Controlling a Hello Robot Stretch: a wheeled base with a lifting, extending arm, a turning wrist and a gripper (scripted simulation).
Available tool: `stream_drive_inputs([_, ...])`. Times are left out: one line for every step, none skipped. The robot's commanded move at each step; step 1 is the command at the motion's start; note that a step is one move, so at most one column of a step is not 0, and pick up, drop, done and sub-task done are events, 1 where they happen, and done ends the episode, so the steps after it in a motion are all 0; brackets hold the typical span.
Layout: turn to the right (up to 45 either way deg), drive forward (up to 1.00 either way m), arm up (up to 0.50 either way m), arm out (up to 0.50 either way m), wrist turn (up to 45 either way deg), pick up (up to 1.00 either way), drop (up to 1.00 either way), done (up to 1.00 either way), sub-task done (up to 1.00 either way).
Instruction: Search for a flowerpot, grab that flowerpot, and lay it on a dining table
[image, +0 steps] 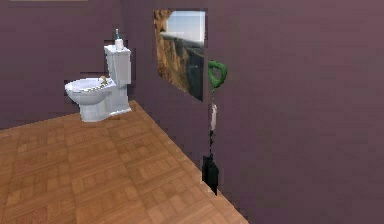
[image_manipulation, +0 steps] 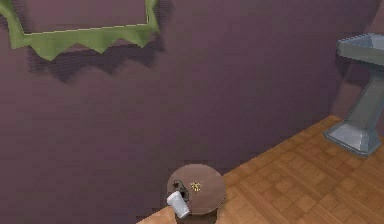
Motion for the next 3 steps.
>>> stream_drive_inputs([0.0,0.00,0.50,0.00,0.0,0.00,0.00,0.00,0.00])
stream_drive_inputs([0.0,0.00,0.02,0.00,0.0,0.00,0.00,0.00,0.00])
stream_drive_inputs([0.0,0.00,0.00,0.32,0.0,0.00,0.00,0.00,0.00])
